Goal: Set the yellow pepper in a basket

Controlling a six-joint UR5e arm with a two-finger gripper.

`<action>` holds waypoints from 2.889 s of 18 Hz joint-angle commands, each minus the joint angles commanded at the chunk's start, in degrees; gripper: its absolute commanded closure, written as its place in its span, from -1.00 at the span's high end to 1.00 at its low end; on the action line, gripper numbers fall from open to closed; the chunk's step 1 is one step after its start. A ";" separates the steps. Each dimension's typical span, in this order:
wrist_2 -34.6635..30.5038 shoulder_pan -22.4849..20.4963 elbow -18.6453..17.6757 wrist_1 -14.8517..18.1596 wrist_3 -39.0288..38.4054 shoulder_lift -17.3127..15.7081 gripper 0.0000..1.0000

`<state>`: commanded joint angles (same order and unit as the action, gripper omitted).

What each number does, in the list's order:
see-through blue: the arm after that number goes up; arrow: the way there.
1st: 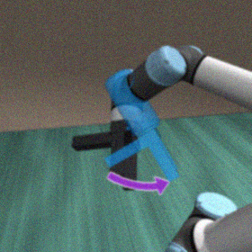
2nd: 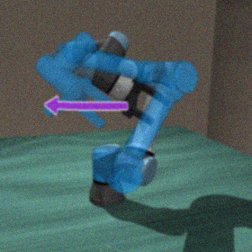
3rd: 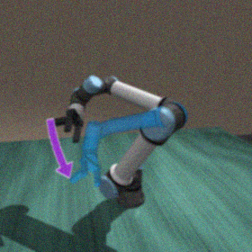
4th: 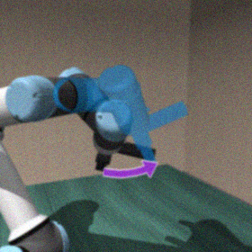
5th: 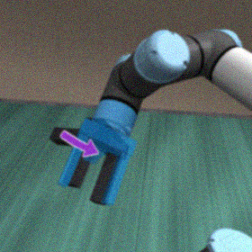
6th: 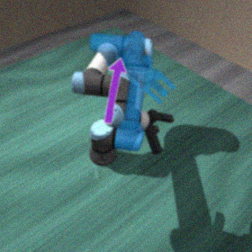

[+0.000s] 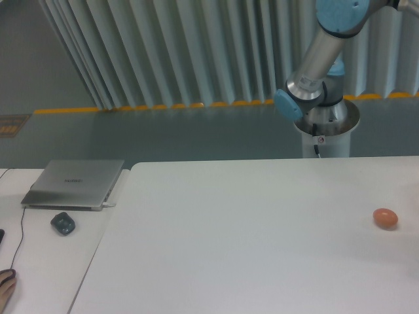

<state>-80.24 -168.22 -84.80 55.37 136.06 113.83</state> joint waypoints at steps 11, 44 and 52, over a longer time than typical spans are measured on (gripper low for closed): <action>-0.18 3.69 -3.00 7.29 -12.47 -5.19 1.00; -9.67 16.44 -6.51 20.48 -23.29 -15.13 1.00; -9.93 16.44 -6.51 20.48 -23.29 -14.95 1.00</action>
<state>-90.18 -151.79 -91.32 75.85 112.76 98.88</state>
